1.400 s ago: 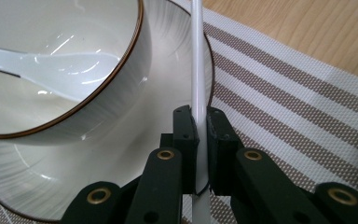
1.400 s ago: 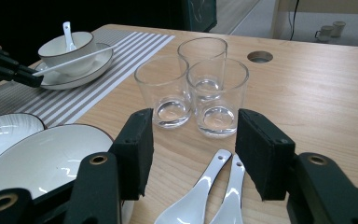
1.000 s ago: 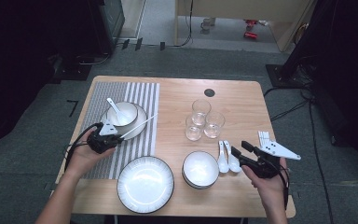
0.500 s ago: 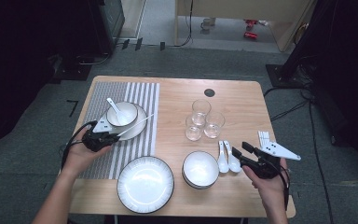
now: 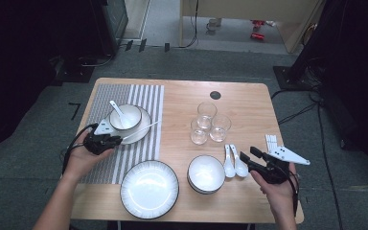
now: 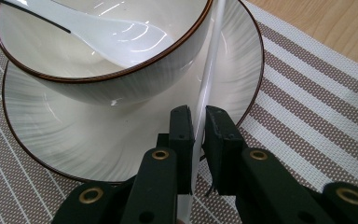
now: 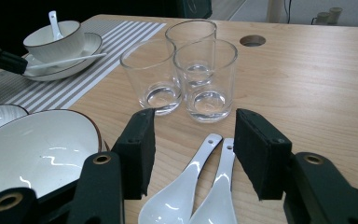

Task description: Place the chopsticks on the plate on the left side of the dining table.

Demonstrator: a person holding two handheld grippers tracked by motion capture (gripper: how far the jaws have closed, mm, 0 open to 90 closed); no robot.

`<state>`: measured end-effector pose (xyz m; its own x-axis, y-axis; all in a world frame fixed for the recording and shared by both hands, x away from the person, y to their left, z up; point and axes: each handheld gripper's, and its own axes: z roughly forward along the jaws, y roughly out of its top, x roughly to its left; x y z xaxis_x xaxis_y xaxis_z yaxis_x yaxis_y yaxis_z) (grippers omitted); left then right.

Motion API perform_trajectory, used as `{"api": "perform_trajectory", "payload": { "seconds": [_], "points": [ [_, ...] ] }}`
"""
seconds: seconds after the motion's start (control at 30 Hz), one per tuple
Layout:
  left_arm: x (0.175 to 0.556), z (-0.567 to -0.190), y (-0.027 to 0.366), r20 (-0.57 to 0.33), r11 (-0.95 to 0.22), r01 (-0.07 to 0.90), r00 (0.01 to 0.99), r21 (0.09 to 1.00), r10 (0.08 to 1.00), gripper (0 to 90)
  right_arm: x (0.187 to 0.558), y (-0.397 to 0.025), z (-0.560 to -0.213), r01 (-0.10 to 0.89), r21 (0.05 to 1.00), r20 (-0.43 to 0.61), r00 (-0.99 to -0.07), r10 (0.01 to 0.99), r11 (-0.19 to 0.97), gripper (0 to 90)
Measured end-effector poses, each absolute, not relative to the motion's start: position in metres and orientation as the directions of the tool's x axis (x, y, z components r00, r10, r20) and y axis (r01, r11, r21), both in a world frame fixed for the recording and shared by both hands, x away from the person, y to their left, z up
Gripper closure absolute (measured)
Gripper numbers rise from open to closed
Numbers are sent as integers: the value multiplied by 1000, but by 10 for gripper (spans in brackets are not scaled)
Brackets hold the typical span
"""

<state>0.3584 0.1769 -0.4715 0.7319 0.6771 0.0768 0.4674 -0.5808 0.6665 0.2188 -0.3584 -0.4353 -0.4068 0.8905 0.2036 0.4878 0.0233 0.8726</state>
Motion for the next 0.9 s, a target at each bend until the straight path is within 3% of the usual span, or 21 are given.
{"api": "perform_trajectory", "payload": {
  "seconds": [0.9],
  "points": [
    [360, -474, 162, 79, -568, 462, 725, 681, 685, 858, 213, -380, -432, 475, 880, 210, -355, 911, -19, 521]
  ]
}}
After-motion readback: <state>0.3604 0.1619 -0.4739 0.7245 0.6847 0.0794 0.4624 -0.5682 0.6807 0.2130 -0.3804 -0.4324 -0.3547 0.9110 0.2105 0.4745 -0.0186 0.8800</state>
